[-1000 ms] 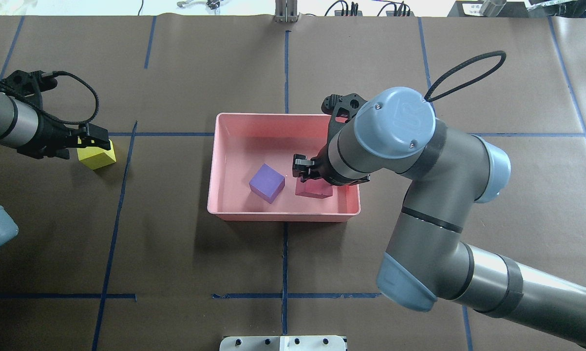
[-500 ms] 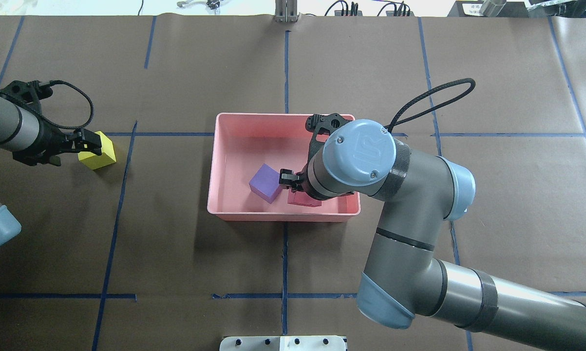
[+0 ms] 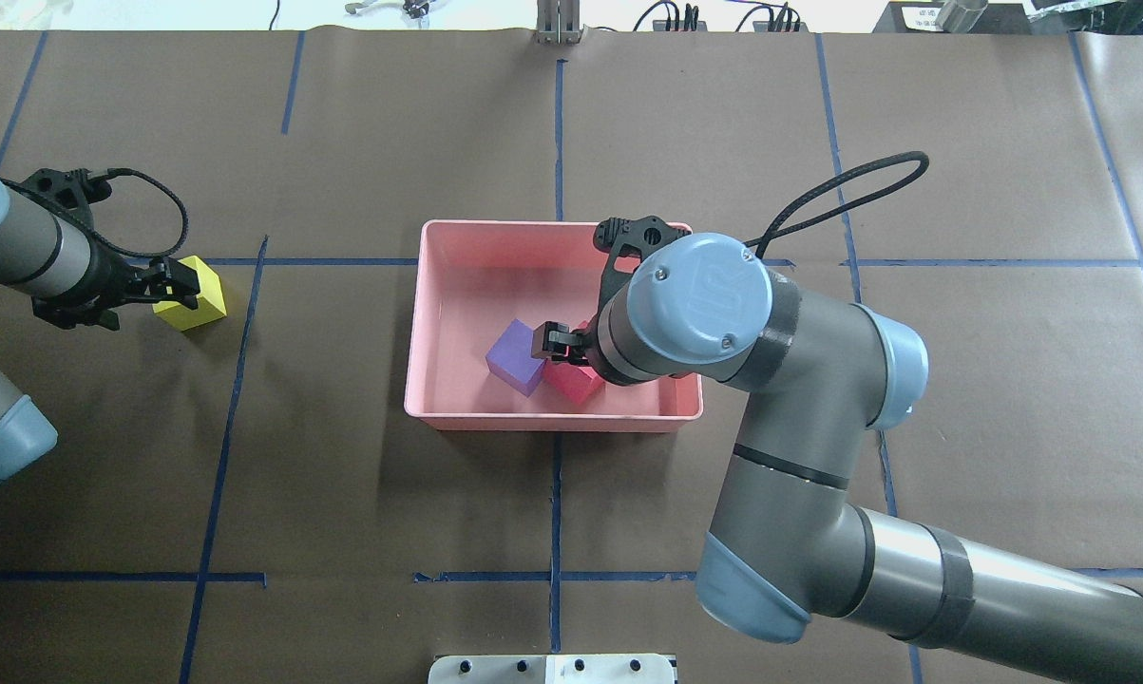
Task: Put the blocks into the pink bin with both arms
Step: 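Place the red cube in the bin while the left gripper grasps the yellow cube, then carry the yellow cube into the bin with the left gripper and release it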
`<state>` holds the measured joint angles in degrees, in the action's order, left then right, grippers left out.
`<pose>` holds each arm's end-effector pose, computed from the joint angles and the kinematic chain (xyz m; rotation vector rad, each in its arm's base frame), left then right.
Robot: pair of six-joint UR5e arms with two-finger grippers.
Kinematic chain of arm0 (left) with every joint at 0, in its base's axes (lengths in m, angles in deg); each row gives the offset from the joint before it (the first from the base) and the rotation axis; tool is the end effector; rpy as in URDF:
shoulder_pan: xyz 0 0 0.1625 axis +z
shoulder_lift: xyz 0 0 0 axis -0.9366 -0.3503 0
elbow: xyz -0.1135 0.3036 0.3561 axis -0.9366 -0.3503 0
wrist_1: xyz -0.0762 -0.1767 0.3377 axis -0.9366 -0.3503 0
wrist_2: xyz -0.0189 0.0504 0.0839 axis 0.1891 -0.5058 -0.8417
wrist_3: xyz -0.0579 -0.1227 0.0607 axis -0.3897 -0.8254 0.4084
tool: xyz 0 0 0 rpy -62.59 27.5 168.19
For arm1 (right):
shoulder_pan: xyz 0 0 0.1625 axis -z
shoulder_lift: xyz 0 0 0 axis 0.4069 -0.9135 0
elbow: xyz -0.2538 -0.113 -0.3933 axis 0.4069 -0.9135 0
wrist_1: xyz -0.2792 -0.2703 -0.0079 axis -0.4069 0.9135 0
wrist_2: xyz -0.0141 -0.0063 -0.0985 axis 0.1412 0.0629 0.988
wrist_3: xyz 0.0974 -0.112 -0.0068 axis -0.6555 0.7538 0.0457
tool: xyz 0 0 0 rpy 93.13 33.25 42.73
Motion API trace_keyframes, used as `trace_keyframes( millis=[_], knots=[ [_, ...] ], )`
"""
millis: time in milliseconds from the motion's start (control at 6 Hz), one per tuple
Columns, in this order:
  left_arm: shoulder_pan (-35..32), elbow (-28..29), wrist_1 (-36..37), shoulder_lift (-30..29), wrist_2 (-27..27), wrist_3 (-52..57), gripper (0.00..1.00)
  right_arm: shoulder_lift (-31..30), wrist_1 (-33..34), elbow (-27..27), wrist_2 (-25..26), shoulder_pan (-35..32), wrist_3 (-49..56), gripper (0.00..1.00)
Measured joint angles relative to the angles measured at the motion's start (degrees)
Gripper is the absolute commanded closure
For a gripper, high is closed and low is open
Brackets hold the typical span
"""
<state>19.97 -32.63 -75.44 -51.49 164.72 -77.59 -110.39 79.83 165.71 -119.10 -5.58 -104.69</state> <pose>0.3286 -0.4915 0.5818 0.0071 0.7688 -0.3456 -0.5140 -0.4099 0.2521 0.1550 -0.9919 0.2086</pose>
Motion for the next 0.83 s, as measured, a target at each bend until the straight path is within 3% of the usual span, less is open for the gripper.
trace_keyframes(
  millis=[333,500,667,833],
  knots=[
    [0.08,2.65,-0.05,-2.13,-0.01,0.03,0.0,-6.69,1.42,7.43,-8.9,-7.38,1.56,0.0],
    [0.11,3.61,-0.06,-3.01,-0.03,0.13,0.0,-8.26,1.5,8.32,-10.12,-8.55,2.24,0.0],
    [0.1,5.08,-0.22,-3.93,-0.07,0.32,0.14,-8.79,1.53,8.6,-10.25,-8.88,2.44,0.0],
    [0.07,6.74,-0.47,-4.91,-0.12,0.52,0.68,-8.95,1.56,8.71,-10.19,-8.95,2.46,0.0]
  ],
)
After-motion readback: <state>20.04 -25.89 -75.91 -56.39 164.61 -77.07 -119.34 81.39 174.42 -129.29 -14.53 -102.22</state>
